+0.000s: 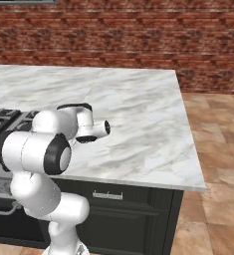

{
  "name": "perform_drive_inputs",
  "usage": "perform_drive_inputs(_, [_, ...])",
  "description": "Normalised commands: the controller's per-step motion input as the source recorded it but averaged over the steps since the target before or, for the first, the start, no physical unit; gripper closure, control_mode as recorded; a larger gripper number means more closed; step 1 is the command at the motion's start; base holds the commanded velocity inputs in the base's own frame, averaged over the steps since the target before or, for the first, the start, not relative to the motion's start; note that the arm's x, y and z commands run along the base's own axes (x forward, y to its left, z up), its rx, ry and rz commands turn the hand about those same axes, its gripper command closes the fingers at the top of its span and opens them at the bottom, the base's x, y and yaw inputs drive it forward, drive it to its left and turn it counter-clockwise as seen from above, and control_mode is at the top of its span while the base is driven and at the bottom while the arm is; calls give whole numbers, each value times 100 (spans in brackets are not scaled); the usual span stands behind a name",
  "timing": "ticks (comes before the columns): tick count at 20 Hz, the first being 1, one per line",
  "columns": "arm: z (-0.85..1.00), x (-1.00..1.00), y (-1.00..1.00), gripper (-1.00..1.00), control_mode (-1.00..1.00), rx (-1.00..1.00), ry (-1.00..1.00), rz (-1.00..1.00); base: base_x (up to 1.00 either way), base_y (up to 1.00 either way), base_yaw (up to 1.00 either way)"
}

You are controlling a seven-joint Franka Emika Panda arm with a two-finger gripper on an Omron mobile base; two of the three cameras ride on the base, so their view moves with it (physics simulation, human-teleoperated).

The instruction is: Collect the paprika, mayonnaise, and shaker from the cabinet and place them next to the stove.

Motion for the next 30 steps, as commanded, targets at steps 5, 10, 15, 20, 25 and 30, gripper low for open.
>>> perform_drive_inputs(5, [66,-27,-9,-100,-100,-2,-11,1,0,0,0])
perform_drive_inputs(10, [82,-51,0,-100,-100,-1,-14,0,0,0,0])
perform_drive_inputs(15, [77,-63,25,-100,-100,-2,-2,0,0,0,0])
perform_drive_inputs(20, [56,-60,64,-100,-100,-7,0,0,0,0,0])
perform_drive_inputs(25, [32,-52,85,-100,-100,-12,1,0,0,0,0])
perform_drive_inputs(30, [7,-34,45,-100,-100,-12,0,-2,0,0,0])
